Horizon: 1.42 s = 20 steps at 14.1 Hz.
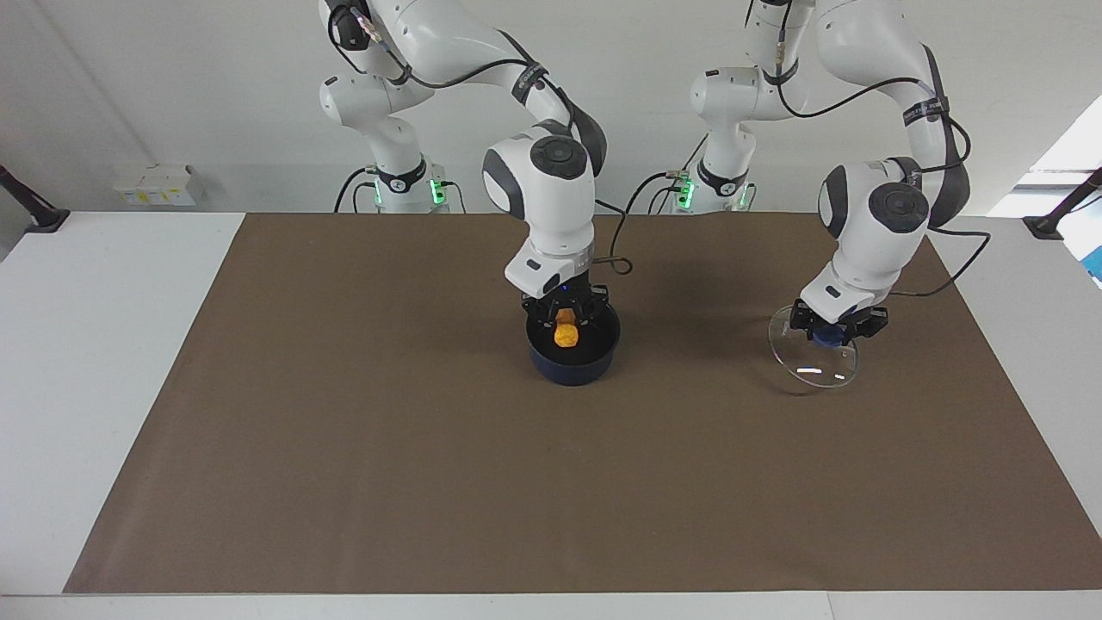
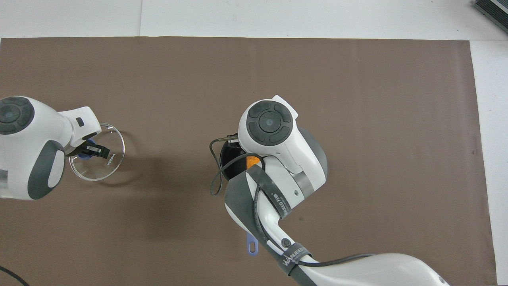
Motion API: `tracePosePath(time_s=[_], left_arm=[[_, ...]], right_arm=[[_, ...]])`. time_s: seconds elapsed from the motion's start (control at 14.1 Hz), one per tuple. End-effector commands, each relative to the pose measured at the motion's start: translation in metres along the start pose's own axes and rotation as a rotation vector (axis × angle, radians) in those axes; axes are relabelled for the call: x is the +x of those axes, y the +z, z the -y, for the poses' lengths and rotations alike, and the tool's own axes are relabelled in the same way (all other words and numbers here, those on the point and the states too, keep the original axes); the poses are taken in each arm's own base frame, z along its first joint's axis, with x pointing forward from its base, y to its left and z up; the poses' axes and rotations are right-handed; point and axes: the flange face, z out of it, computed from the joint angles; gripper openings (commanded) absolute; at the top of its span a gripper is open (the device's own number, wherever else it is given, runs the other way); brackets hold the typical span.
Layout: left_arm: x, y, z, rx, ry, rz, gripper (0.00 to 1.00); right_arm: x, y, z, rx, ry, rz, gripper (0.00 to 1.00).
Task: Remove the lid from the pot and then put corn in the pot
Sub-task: 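Set the lid down with the left gripper while the right gripper holds the corn, then lower the corn into the pot and open the right gripper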
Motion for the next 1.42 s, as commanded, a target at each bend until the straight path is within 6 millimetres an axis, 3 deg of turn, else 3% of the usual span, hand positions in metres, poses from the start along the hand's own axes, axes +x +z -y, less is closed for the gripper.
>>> tracePosePath(time_s=[0.0,0.14,0.21,0.28,0.36,0.57,0.71,1.07,1.35], left_arm=[[-0.038,0.022,-0.007,0.086,0.104,-0.016,0.0],[-0.056,0.032,0.007,0.115,0.106,-0.033,0.0],[-0.059,0.034,0.012,0.121,0.129,-0.028,0.23],[-0.06,0.035,0.021,0.122,0.157,-0.022,0.95],[-0.061,0.034,0.025,0.12,0.146,-0.017,1.0],[-0.043,0.025,0.031,0.113,0.083,0.001,1.0],[-0.02,0.007,0.026,0.094,-0.009,0.005,1.0],[0.029,-0.032,0.014,-0.138,-0.256,-0.055,1.0],[0.047,-0.082,0.01,-0.279,-0.344,-0.058,1.0]], right_arm=[[0.0,0.016,0.007,0.006,0.02,0.012,0.0],[-0.007,0.034,0.002,-0.008,0.013,0.033,0.0],[-0.01,0.036,0.0,-0.013,0.008,0.041,0.0],[-0.01,0.036,-0.001,-0.014,0.005,0.042,0.0],[-0.01,0.039,0.0,-0.015,0.005,0.043,0.01],[-0.01,0.05,0.001,-0.008,0.002,0.035,0.07],[-0.011,0.05,0.002,-0.006,-0.001,0.036,0.14],[-0.011,0.057,-0.007,-0.011,-0.036,0.047,0.32],[-0.009,0.055,-0.006,0.022,-0.012,0.052,0.4]])
